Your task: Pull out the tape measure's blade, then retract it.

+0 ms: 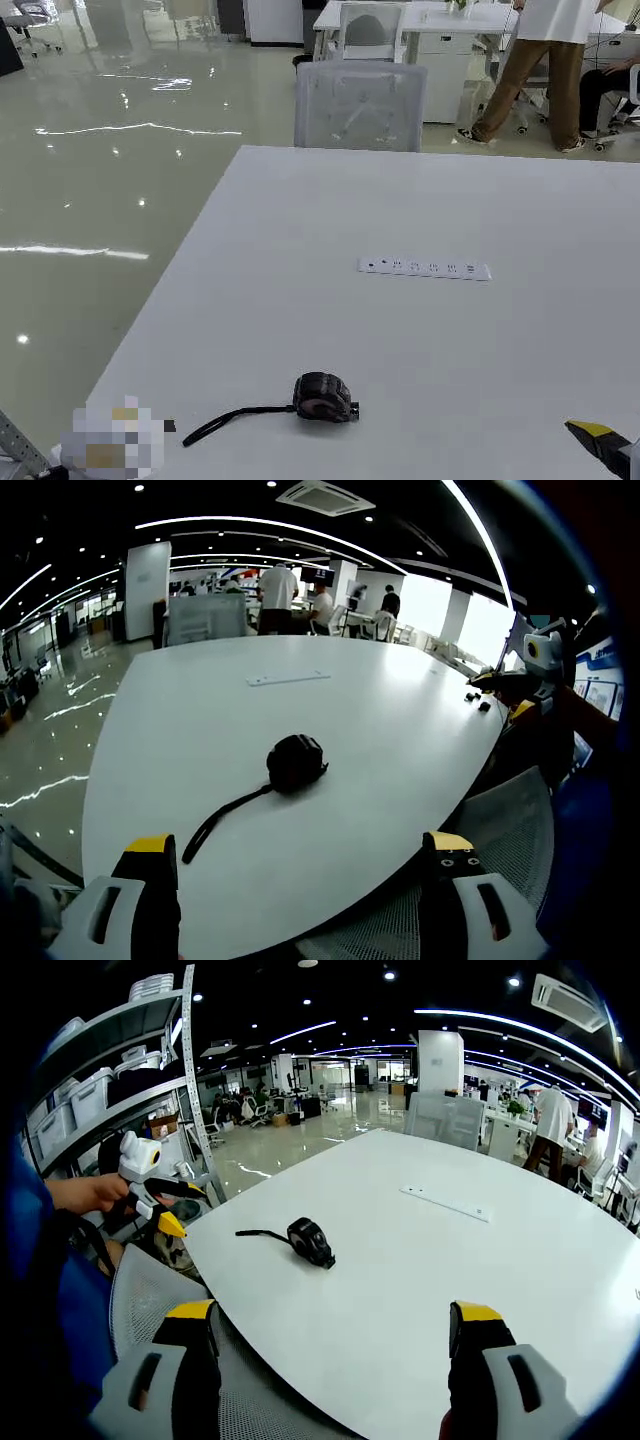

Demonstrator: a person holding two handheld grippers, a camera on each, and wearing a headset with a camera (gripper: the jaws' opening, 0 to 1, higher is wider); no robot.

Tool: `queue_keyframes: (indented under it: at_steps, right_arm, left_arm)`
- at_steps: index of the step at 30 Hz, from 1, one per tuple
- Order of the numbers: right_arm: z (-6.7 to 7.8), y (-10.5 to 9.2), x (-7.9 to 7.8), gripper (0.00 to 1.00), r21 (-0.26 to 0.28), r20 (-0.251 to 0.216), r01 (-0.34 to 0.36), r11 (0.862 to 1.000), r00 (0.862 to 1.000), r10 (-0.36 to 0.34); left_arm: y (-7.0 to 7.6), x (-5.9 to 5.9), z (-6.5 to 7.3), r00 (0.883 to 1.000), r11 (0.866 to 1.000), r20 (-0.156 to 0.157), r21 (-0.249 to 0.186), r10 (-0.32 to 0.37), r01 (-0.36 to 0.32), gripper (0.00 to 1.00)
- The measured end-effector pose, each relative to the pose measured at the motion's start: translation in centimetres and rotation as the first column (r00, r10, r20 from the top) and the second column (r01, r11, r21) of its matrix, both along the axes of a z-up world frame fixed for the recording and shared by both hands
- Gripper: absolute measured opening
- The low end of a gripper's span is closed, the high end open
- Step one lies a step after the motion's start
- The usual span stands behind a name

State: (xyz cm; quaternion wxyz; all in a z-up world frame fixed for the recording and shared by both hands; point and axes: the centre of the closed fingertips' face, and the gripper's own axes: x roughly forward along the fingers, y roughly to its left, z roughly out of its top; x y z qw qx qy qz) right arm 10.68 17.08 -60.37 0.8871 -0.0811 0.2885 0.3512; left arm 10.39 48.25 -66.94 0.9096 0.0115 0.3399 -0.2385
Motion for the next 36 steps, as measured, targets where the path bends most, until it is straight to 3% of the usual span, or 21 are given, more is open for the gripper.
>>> queue_keyframes:
  at_steps: [9, 19, 36]
  right_arm:
    - [1.2, -0.4, -0.9, 0.94, -0.003, 0.005, -0.007, 1.000, 1.000, 0.007]
    - [1.2, -1.1, -1.3, 0.95, -0.018, -0.002, -0.007, 1.000, 1.000, 0.007]
    - [0.9, -1.3, -1.7, 0.95, -0.021, -0.019, -0.013, 1.000, 1.000, 0.013]
  left_arm:
    - [0.1, -0.3, 1.9, 1.000, 1.000, 0.026, -0.001, -0.001, 0.001, 1.00]
    - [1.4, -0.6, 1.8, 1.000, 1.000, 0.019, 0.011, 0.008, -0.009, 1.00]
    - [1.8, -0.7, 1.9, 1.000, 1.000, 0.023, 0.025, 0.004, -0.005, 1.00]
